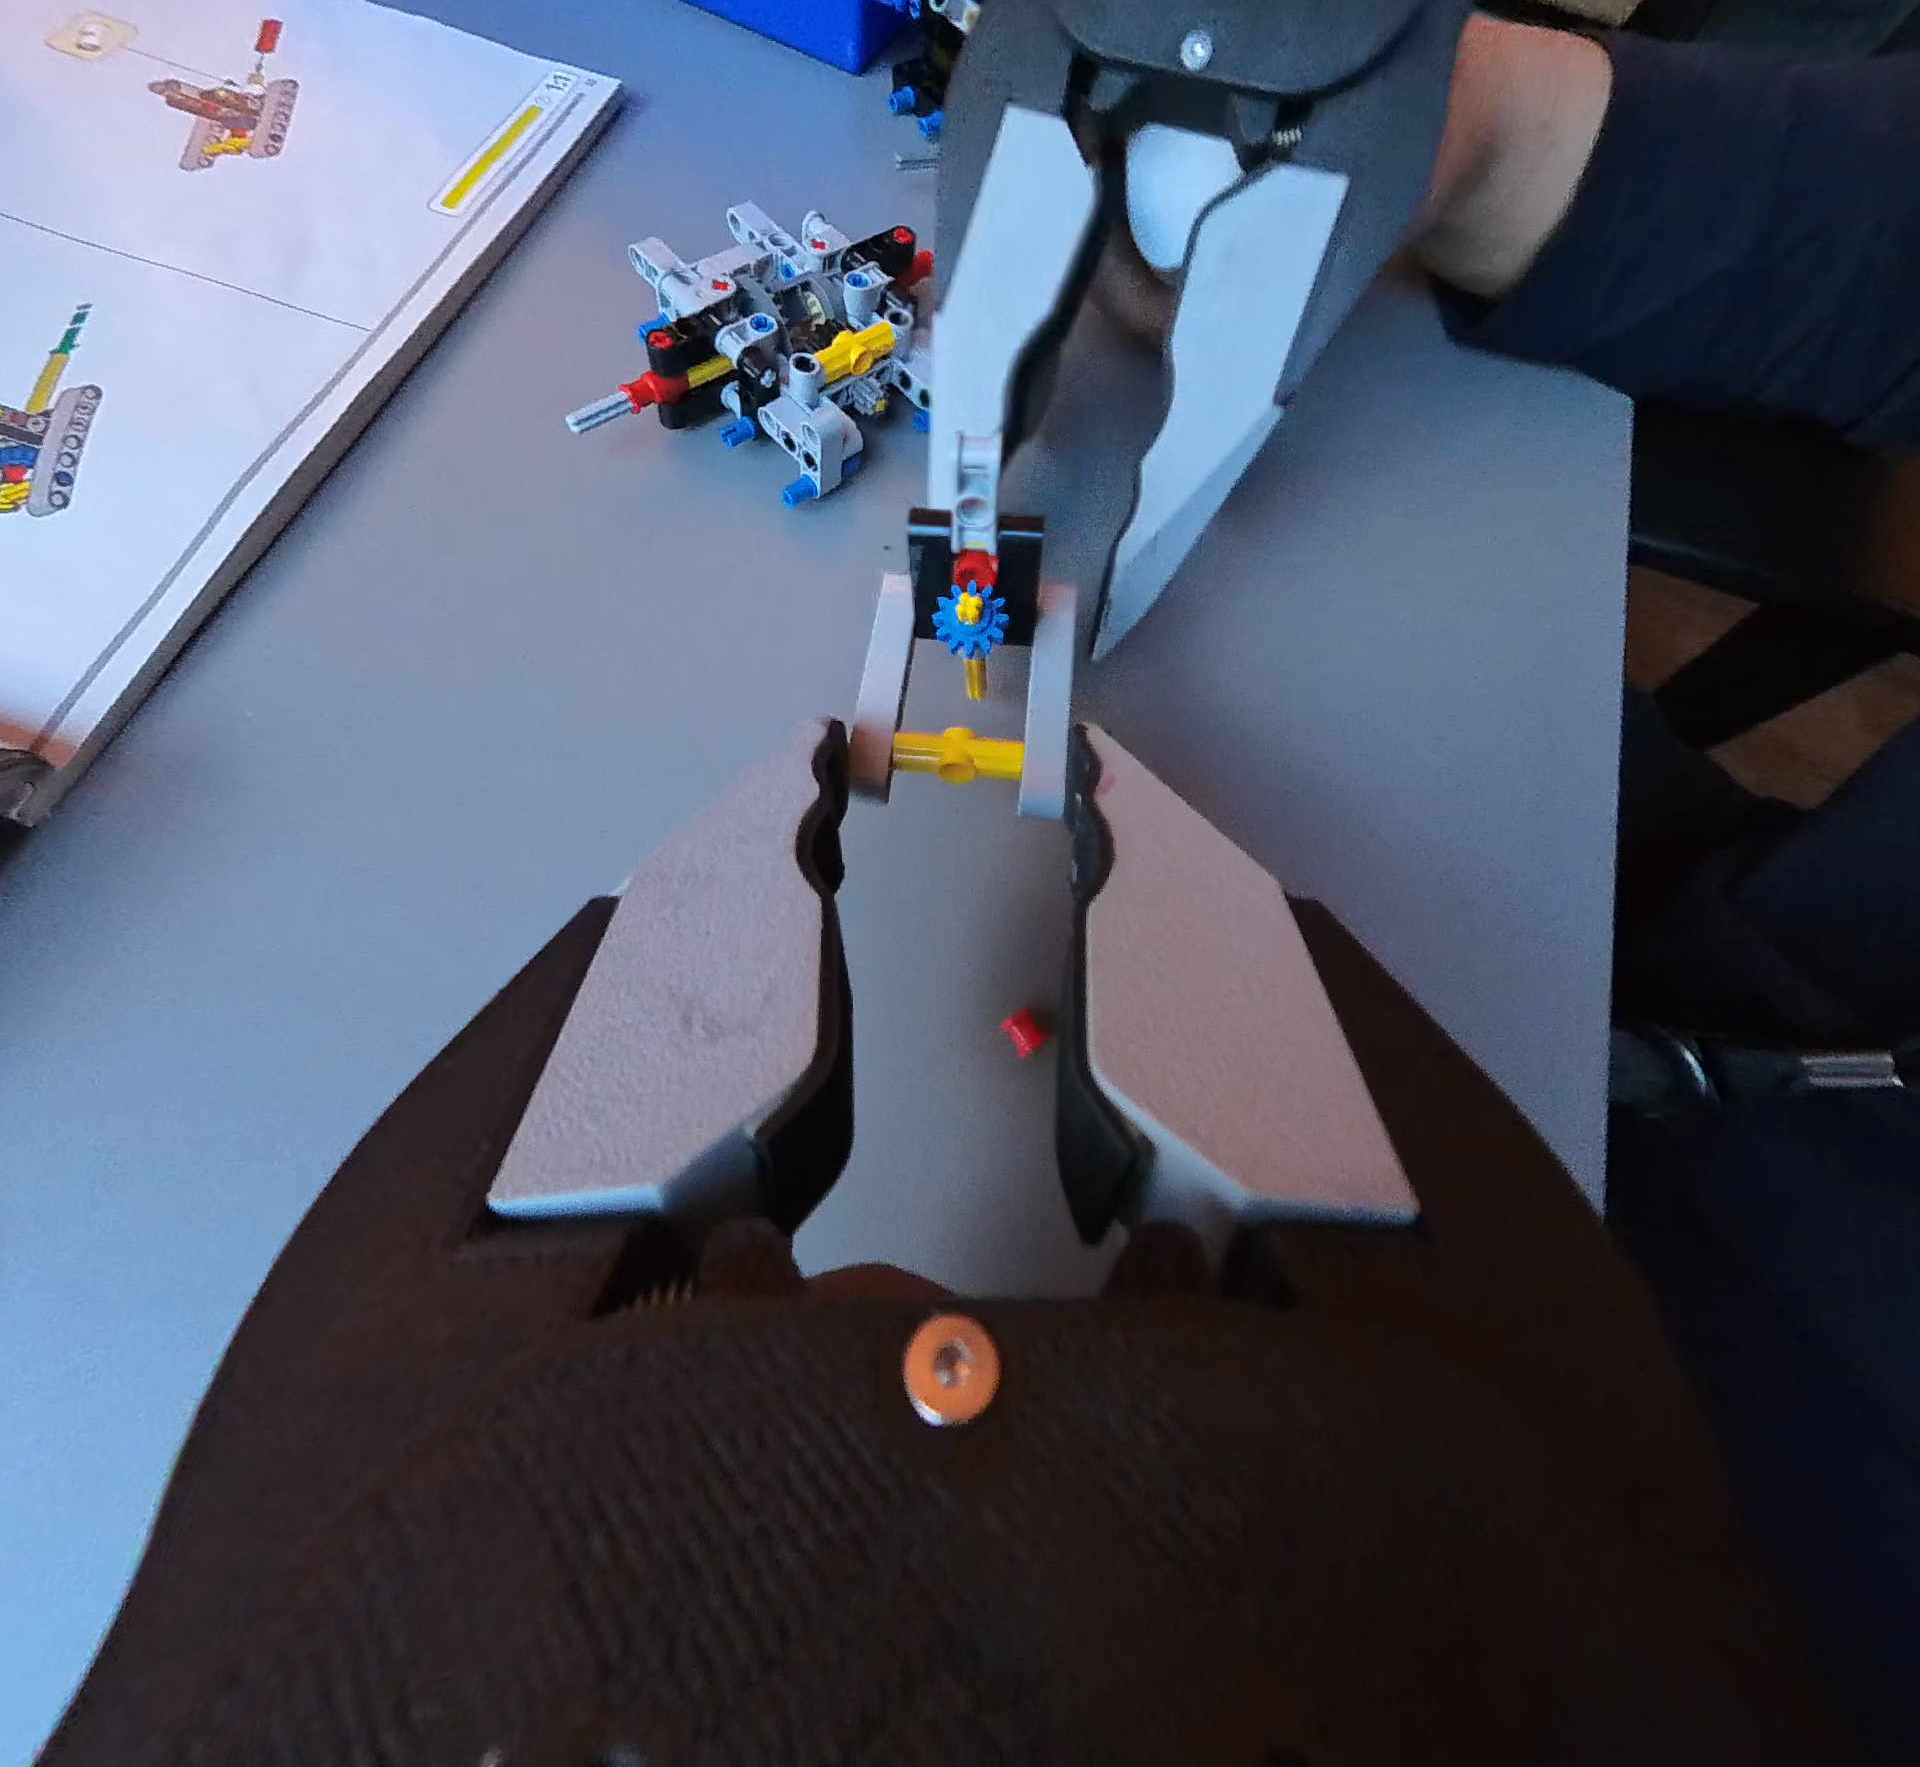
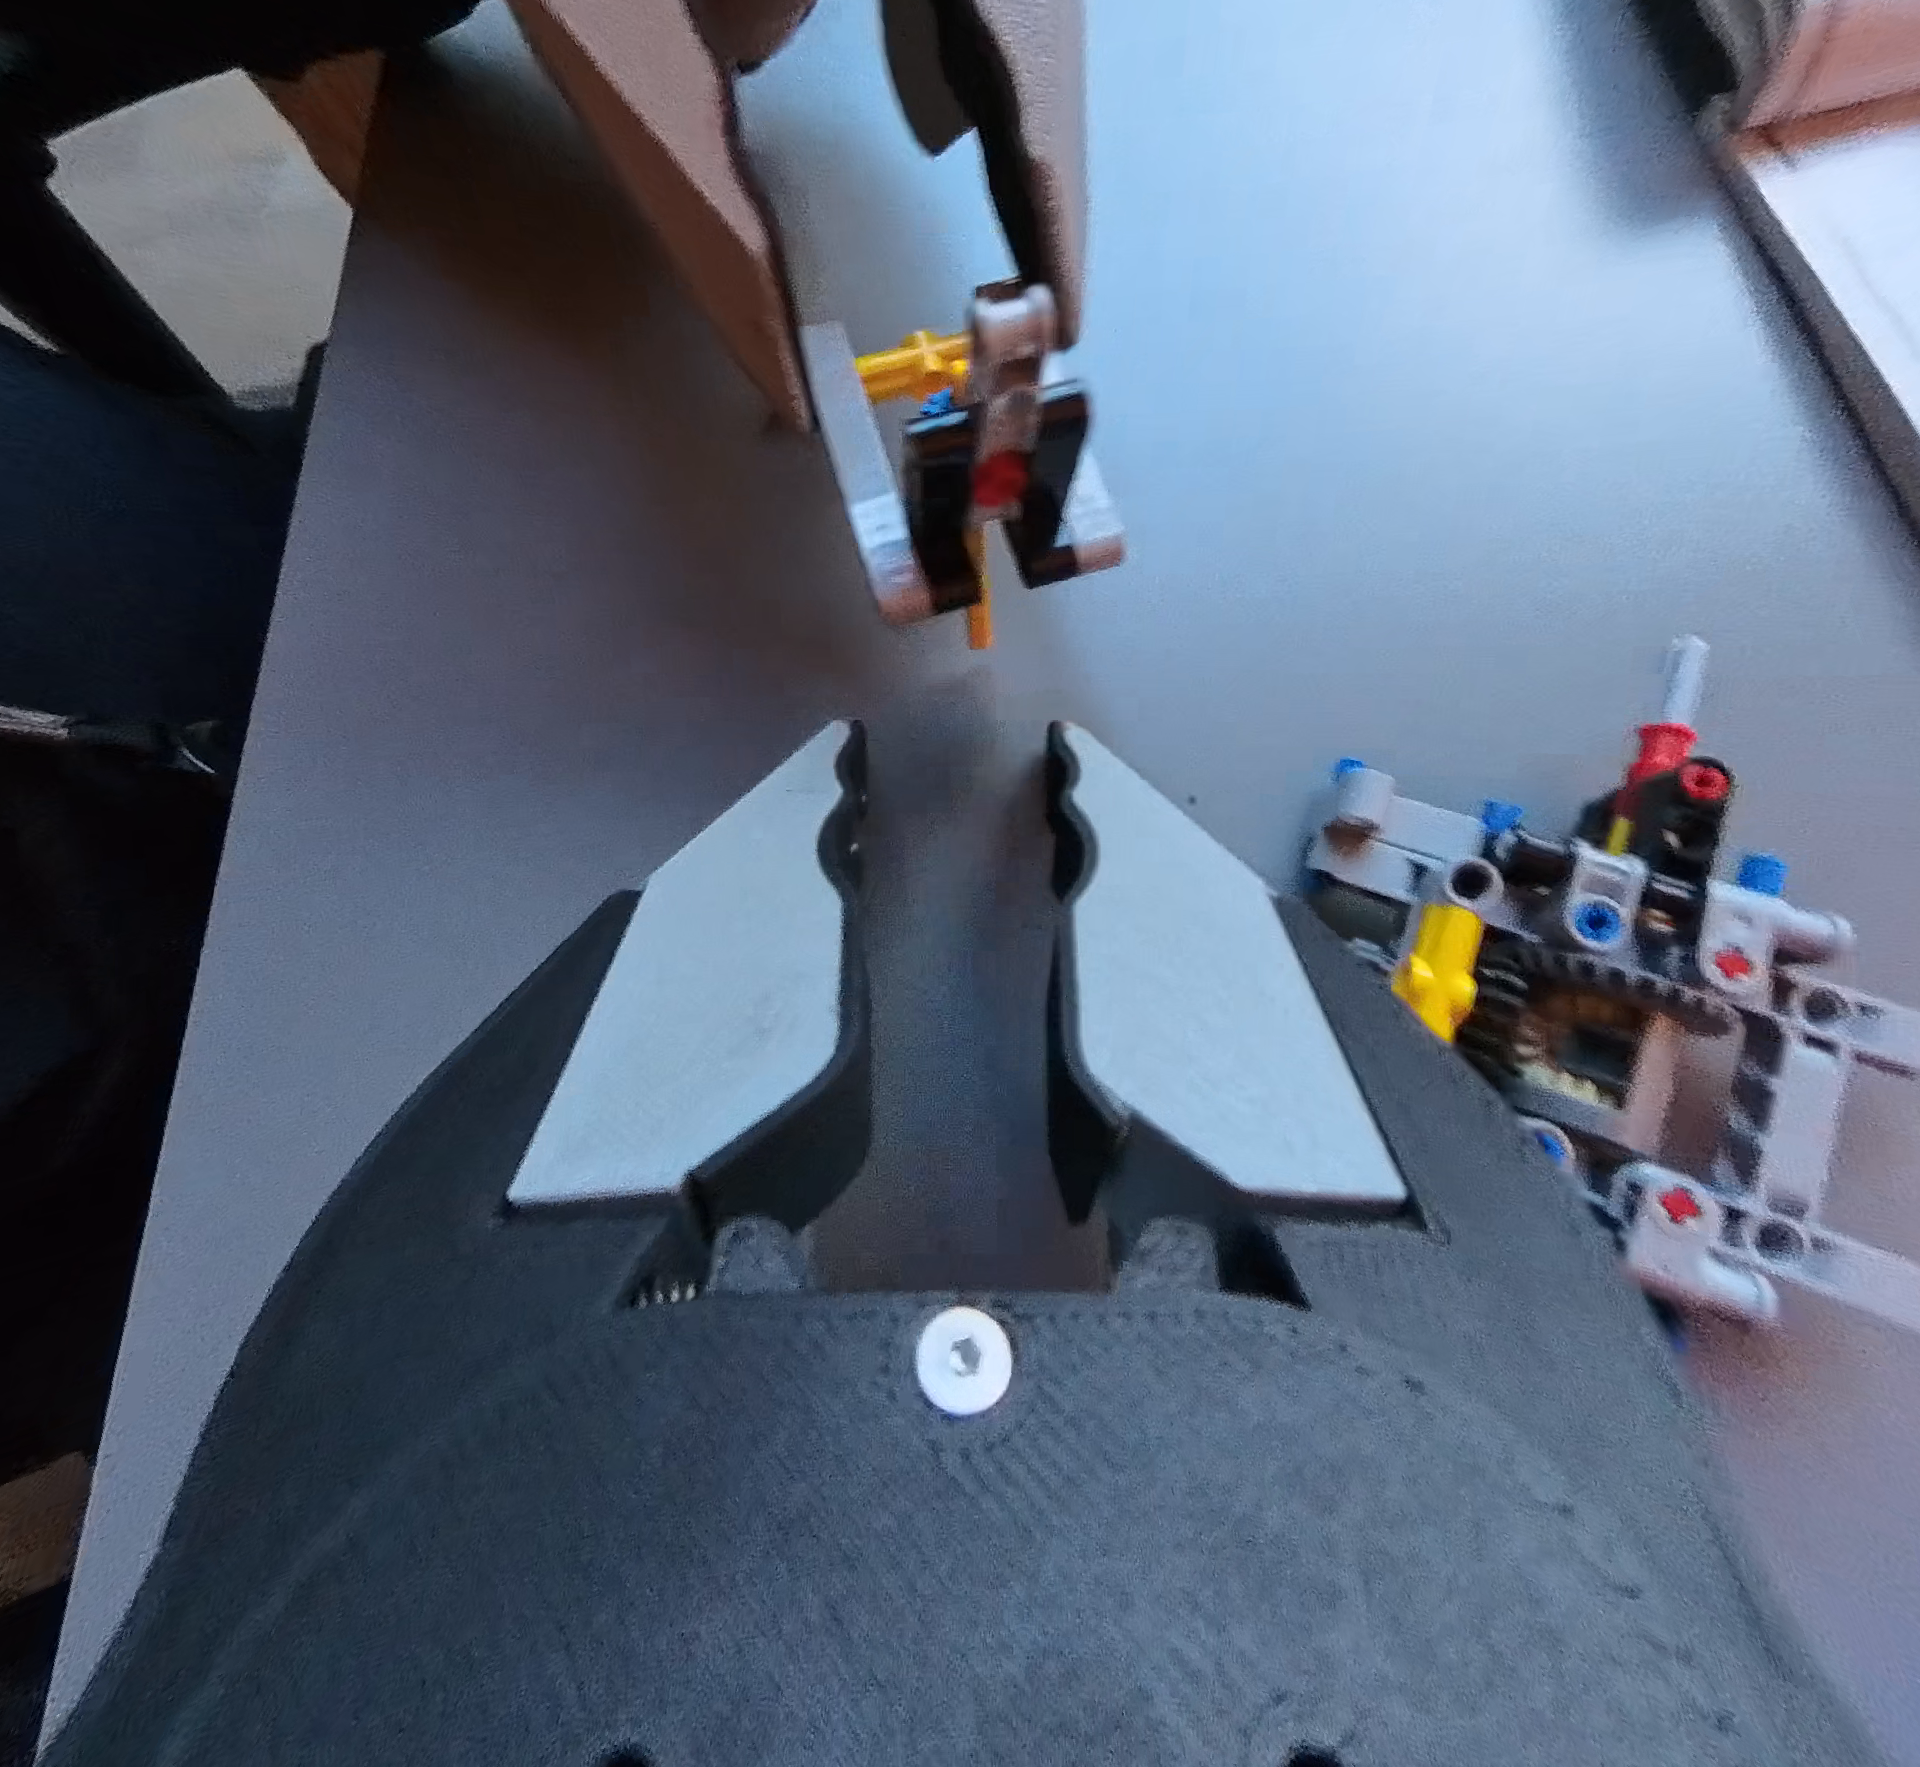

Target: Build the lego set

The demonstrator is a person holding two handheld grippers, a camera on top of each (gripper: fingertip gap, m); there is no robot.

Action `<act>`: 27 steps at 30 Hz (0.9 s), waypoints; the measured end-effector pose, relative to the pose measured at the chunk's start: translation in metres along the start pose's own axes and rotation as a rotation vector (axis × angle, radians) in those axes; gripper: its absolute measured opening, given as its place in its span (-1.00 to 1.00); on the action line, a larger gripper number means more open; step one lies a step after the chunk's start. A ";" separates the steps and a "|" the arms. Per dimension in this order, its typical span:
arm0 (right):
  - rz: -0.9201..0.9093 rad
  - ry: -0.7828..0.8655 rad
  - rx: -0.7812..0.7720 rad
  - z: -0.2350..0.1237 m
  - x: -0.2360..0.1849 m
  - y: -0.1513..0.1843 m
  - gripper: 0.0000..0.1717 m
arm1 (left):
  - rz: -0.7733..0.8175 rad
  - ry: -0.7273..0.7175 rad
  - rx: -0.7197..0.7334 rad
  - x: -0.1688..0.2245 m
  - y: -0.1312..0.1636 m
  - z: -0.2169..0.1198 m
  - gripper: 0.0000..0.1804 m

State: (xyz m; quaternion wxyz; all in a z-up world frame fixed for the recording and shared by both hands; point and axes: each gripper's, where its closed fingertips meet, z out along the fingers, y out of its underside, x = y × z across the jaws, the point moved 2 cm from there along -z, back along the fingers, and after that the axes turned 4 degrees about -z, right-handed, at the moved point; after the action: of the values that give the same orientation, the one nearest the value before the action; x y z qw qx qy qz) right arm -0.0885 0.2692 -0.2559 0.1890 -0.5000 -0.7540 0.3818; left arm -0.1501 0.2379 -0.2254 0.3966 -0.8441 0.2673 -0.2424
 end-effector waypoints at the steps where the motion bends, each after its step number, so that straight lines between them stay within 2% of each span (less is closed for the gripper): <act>1: 0.010 -0.008 0.027 -0.003 0.001 -0.003 -0.59 | 0.001 0.009 -0.006 0.001 0.000 0.001 -0.56; 6: -0.041 -0.009 0.078 -0.003 -0.003 -0.012 -0.42 | 0.012 0.039 -0.041 0.007 0.003 0.007 -0.56; 10: -0.060 -0.002 0.039 0.003 -0.005 -0.010 -0.49 | 0.022 0.048 -0.069 0.009 0.006 0.013 -0.56; 15: -0.053 0.004 0.047 0.003 -0.003 -0.011 -0.42 | 0.026 0.061 -0.073 0.011 0.006 0.017 -0.56; 18: -0.053 -0.011 0.041 0.005 -0.005 -0.011 -0.51 | 0.035 0.067 -0.082 0.011 0.007 0.019 -0.56; 23: -0.061 -0.005 -0.020 0.011 -0.005 -0.005 -0.53 | 0.041 0.065 -0.109 0.010 0.014 0.024 -0.56; 27: -0.067 -0.008 -0.020 0.011 -0.006 -0.005 -0.53 | 0.028 0.086 -0.079 0.010 0.010 0.017 -0.55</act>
State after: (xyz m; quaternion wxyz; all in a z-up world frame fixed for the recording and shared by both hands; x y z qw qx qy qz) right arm -0.0967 0.2584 -0.2582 0.1937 -0.4749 -0.7747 0.3699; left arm -0.1342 0.2350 -0.2411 0.3543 -0.8441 0.3053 -0.2622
